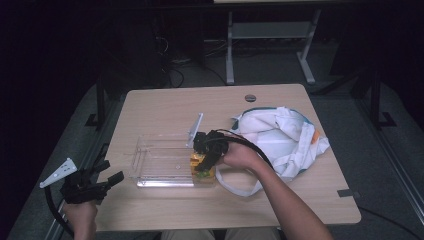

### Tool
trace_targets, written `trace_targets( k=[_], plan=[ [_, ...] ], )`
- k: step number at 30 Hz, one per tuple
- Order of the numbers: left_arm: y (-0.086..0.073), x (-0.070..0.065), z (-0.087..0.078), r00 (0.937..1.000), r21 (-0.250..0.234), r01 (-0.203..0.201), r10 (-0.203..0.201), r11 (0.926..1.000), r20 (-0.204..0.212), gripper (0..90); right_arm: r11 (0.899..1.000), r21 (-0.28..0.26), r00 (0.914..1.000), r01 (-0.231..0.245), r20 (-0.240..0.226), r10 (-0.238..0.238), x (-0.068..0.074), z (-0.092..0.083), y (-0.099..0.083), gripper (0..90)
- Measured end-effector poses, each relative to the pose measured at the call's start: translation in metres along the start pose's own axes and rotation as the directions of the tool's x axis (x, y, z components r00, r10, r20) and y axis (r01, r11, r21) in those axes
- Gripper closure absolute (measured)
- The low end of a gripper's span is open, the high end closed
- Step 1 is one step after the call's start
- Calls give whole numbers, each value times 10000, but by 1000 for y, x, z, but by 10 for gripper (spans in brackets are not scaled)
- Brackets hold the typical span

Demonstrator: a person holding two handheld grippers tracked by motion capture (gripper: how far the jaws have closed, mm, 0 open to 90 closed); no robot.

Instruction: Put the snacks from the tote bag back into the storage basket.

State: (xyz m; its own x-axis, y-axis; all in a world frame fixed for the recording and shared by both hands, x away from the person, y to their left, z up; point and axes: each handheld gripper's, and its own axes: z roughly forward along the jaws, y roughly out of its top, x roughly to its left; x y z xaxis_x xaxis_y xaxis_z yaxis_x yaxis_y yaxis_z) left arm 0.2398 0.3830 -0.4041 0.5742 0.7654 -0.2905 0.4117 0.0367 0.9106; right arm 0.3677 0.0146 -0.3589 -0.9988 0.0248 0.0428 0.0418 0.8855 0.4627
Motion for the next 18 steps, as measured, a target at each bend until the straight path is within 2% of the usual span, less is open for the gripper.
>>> trace_targets(
  k=[18],
  plan=[
    [0, 0, 0, 10000, -46, -1, 1, 10000, 4, 126, 10000, 35, 9999, 51, -99, -51, 1, 3, -5, 511]
  ],
)
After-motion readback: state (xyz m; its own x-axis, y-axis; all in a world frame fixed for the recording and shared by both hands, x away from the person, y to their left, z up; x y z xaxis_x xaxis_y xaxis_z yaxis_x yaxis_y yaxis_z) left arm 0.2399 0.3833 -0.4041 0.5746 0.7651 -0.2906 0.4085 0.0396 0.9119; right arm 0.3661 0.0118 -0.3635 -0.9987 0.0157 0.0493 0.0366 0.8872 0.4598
